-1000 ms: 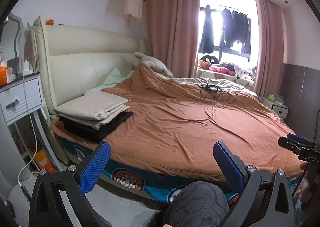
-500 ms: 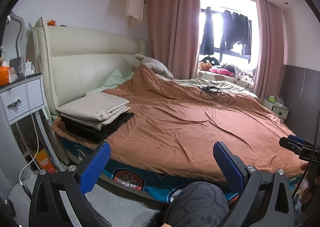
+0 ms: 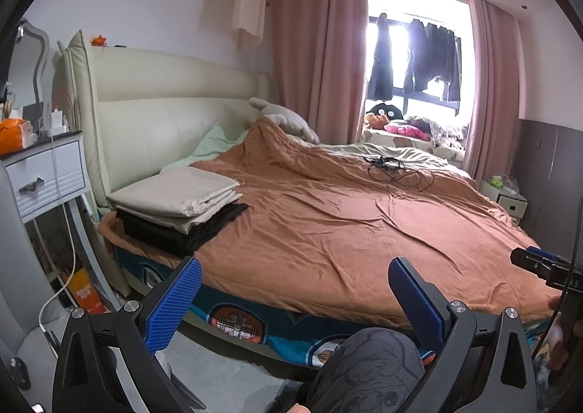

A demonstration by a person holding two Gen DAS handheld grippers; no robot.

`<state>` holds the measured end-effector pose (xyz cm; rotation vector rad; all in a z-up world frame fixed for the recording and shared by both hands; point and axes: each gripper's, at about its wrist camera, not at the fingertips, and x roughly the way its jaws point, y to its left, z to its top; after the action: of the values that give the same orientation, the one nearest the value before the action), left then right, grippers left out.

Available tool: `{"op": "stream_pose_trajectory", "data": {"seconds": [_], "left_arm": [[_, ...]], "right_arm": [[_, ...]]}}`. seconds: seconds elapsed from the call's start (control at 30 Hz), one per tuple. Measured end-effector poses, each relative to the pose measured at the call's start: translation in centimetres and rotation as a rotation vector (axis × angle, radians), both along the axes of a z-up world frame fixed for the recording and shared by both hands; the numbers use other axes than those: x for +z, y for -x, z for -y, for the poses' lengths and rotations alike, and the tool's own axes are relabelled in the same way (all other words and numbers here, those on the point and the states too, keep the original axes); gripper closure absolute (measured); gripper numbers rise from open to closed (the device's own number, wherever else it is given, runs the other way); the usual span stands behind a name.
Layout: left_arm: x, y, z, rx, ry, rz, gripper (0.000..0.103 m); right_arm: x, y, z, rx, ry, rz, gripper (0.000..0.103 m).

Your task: Fold large clothes

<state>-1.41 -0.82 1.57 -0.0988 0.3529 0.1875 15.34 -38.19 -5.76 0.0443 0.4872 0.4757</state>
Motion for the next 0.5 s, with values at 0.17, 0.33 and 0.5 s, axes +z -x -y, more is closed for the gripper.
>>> {"op": "stream_pose_trajectory", "data": {"seconds": [0.17,0.33,0.5], "left_arm": [[0.13,0.36,0.32,-0.001,-0.013,0.005,0.0],[0.33,0.66,0.61,0.001,-0.024,0.011,0.0],[0.38,0.97,0.8,0.005,-0.028,0.018,0.0]], "right_arm": [[0.03,0.39,0.18,-0.002,-0.003,0.006,0.009],[0.04,0.57,0.17,0.001,0.0,0.009,0.009],[0.04,0.83,0.2,0.004,0.007,0.013,0.009]]}}
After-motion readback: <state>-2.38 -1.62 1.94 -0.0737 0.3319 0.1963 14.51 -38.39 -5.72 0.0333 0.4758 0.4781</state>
